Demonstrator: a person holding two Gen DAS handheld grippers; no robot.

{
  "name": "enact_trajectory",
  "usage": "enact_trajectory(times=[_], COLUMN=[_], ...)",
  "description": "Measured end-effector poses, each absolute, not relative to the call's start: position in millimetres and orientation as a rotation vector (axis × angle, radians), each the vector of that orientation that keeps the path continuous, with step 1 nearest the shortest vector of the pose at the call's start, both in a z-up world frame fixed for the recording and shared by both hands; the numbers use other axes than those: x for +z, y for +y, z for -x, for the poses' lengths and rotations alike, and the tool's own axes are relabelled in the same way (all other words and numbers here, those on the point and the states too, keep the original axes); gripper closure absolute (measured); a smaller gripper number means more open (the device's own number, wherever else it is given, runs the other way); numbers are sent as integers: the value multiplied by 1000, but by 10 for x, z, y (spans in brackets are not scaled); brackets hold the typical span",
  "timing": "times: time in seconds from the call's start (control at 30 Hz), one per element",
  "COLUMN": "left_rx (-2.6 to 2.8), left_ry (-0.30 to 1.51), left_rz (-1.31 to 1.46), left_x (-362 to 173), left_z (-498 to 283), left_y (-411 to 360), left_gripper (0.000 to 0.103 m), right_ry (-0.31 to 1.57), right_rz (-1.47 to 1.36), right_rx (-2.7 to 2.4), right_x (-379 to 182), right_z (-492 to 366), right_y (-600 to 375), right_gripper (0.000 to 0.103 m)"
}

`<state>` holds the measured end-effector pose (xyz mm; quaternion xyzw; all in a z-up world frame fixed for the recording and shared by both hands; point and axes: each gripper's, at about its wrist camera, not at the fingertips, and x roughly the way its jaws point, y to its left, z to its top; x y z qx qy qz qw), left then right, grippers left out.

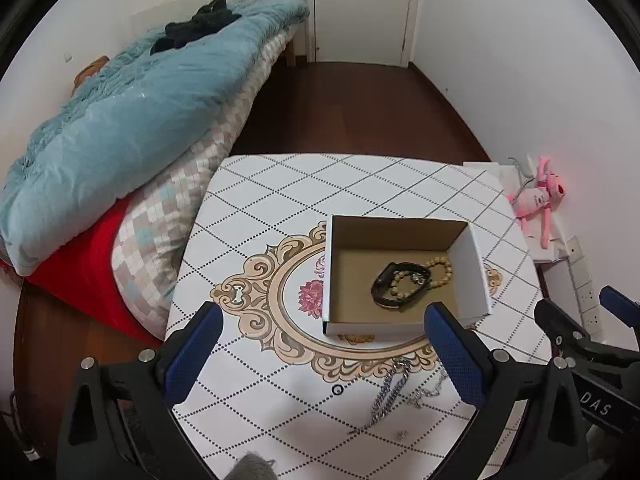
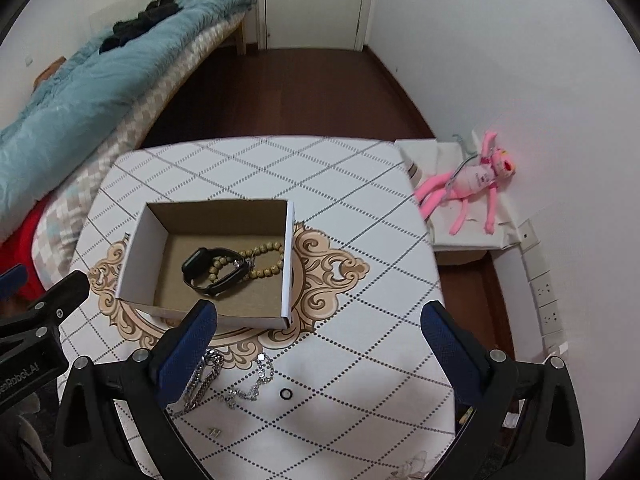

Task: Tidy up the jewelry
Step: 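Lift both grippers out of the box, then grasp a small black ring with the left gripper while the right gripper grasps another ring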

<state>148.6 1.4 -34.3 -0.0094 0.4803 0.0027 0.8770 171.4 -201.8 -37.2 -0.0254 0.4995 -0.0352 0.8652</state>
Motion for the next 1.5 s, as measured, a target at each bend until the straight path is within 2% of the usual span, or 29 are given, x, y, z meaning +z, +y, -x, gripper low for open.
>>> enact_trajectory(times=[0.47,0.6,0.77,0.8,0.83,0.9,1.17,1.37,1.43,1.5], left_rx=[41,90,116,116,115,125,180,171,154,134], left_ry=[960,959,1034,1058,1081,1110,1187,1210,1207,1204], left_rz=[46,17,-4,-8,-11,-20,-18,-9,-10,-15], left_x=[23,-165,-688,-825,-953,-1165,-1713,-1871,-1884,-1886], left_z=[-1014,-931,-909,-912,-913,-911,-922,-970,-996,-1032], left_y=[77,123,208,219,229,248,400,405,372,329], left_gripper=[0,0,0,0,0,0,1,1,1,1], right_ry=[920,949,1058,1081,1098,1128,1168,1110,1083,1072], right_rz=[-30,-49,-88,-102,-117,-142,-117,-4,39,52], right_rx=[-25,-2,-2,0,8,23,60,45,30,36], right_x=[186,-5,-590,-728,-844,-1137,-1879,-1981,-1992,-1990], right_z=[-1108,-996,-947,-944,-946,-956,-1014,-1037,-1031,-1019], right_y=[-2063,-2083,-2150,-2173,-2192,-2222,-2152,-1982,-1940,-1914], right_gripper=[0,0,1,5,14,25,39,52,75,90])
